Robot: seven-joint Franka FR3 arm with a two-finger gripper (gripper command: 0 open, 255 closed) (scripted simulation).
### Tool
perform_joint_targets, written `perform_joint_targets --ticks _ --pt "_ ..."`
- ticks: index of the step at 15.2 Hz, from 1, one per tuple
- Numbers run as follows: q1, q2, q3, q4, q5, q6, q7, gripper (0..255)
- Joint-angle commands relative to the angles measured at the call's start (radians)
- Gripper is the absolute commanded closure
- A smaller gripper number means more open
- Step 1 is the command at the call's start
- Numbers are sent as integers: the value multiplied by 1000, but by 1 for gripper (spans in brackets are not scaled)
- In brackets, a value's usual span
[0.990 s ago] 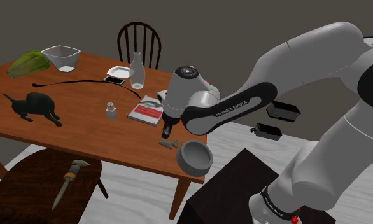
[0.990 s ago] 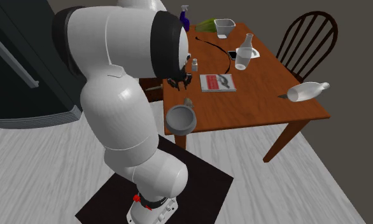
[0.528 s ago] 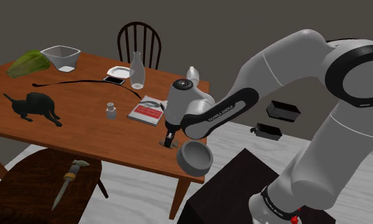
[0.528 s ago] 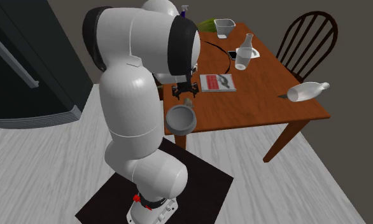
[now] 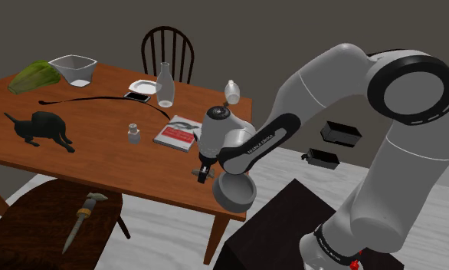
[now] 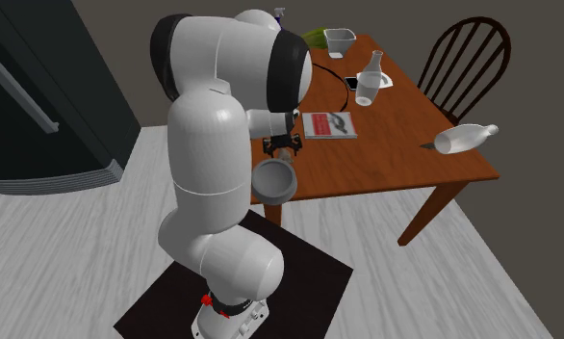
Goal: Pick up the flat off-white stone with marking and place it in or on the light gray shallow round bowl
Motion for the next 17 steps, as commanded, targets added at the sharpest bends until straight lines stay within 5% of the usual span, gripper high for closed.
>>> perform_joint_targets --ticks 1,7,8,17 --pt "1 5 -2 0 -5 5 3 0" --pt "1 5 -2 0 -5 5 3 0" --pt "1 5 -2 0 -5 5 3 255" --pt "0 5 -2 0 -5 5 3 255"
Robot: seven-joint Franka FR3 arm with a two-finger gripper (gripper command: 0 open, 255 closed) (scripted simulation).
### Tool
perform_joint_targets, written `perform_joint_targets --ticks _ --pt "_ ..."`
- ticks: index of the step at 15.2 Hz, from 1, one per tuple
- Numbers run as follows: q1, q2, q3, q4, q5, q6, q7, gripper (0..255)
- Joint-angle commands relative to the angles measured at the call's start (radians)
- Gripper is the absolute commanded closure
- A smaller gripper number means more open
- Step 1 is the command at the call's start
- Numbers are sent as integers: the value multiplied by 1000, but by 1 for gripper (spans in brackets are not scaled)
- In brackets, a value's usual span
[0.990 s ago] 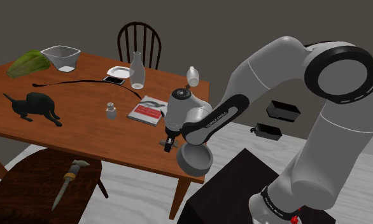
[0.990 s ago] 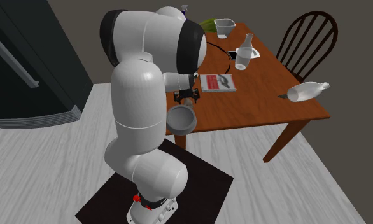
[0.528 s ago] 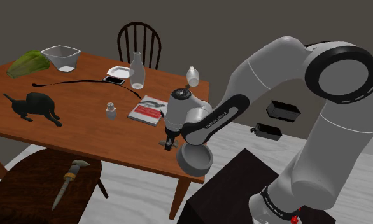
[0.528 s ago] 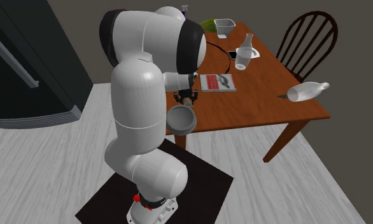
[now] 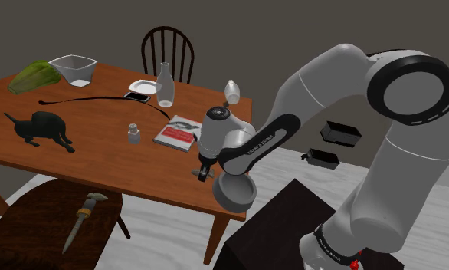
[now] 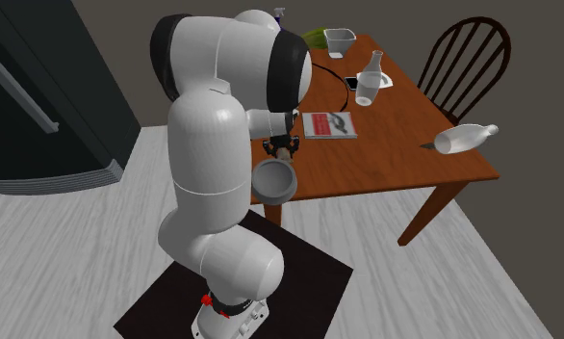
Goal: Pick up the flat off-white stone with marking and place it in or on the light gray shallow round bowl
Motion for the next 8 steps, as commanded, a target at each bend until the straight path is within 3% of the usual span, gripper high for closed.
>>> perform_joint_targets --ticks 1,8 --pt "-5 -10 2 1 10 -11 -9 255" --pt "-20 -97 30 2 85 -93 -71 255"
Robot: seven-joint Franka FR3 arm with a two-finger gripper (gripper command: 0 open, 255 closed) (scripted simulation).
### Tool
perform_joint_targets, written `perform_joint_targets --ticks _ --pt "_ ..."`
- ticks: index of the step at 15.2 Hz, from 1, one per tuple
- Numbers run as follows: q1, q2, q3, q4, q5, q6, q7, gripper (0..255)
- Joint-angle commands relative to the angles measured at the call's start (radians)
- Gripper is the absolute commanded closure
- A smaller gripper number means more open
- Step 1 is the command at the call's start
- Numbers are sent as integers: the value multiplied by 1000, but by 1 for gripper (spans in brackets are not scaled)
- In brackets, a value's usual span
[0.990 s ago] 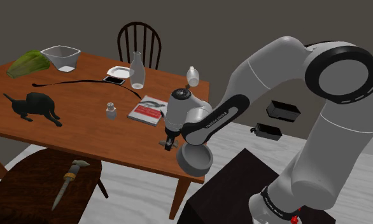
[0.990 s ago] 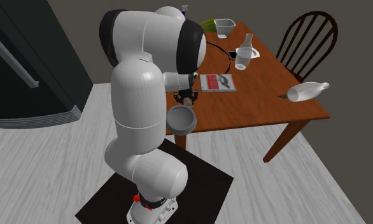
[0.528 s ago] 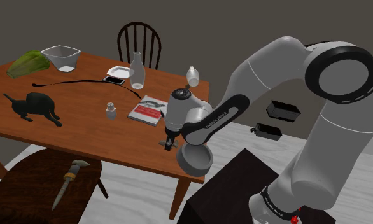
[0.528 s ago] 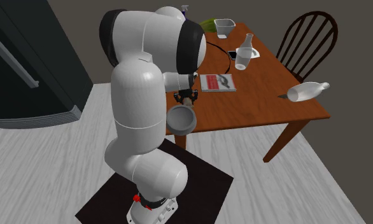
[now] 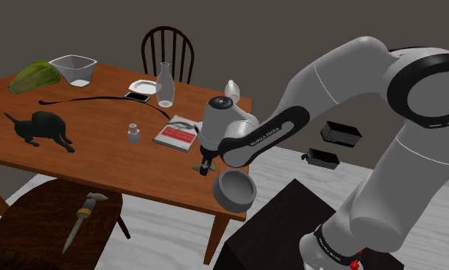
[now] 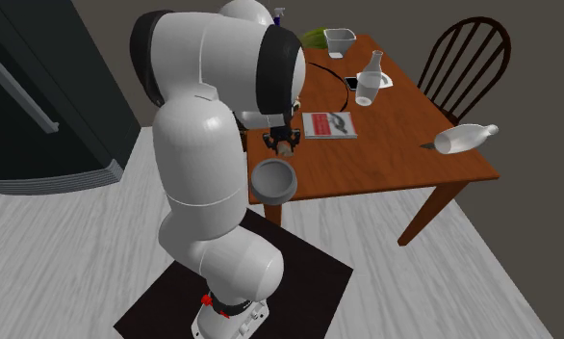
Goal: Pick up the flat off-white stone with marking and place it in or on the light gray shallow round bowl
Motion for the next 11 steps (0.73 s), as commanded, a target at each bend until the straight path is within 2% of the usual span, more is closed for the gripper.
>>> perform_joint_targets --ticks 1,11 --pt "-2 -22 6 5 20 -25 -16 255" --pt "-6 -131 20 32 102 -151 -85 255"
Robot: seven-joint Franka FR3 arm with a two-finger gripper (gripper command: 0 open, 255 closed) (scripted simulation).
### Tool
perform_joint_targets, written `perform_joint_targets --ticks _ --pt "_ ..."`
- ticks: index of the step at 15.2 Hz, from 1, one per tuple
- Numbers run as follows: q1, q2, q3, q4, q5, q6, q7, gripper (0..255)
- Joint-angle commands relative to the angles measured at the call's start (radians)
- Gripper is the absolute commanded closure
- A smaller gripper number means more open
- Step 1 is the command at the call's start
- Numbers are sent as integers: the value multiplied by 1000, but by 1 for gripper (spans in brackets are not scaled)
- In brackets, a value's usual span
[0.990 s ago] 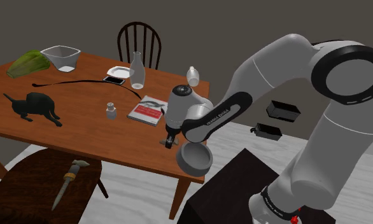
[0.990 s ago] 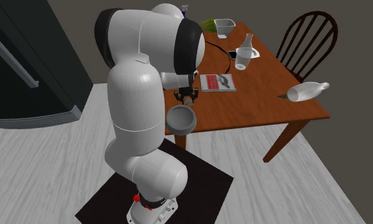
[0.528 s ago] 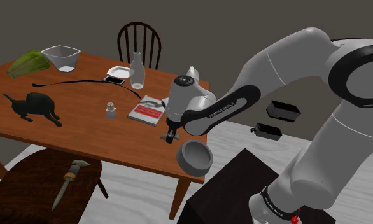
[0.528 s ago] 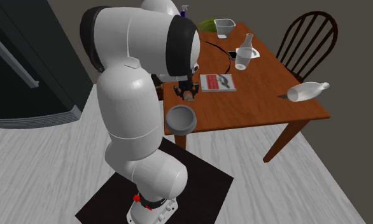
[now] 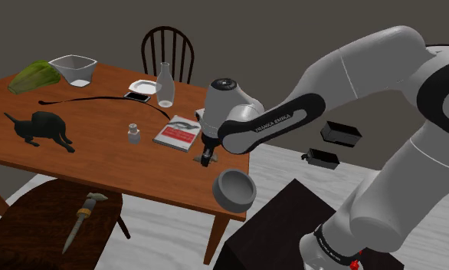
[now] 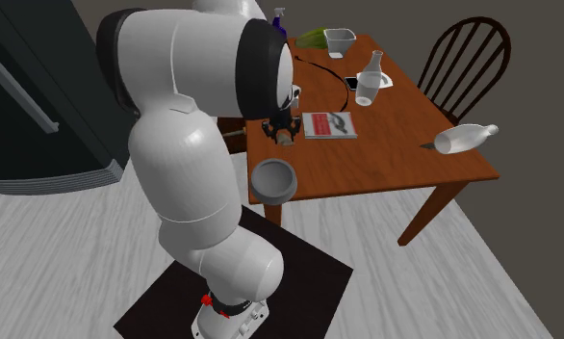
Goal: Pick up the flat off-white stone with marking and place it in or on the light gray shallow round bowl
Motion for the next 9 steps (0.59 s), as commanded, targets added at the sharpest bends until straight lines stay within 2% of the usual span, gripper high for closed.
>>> perform_joint_targets --ticks 1,8,9 --pt "-1 -25 0 7 17 -30 -17 255" --pt "1 -85 0 41 55 -120 -50 255" --pt "3 -125 0 -2 68 -114 -59 255"
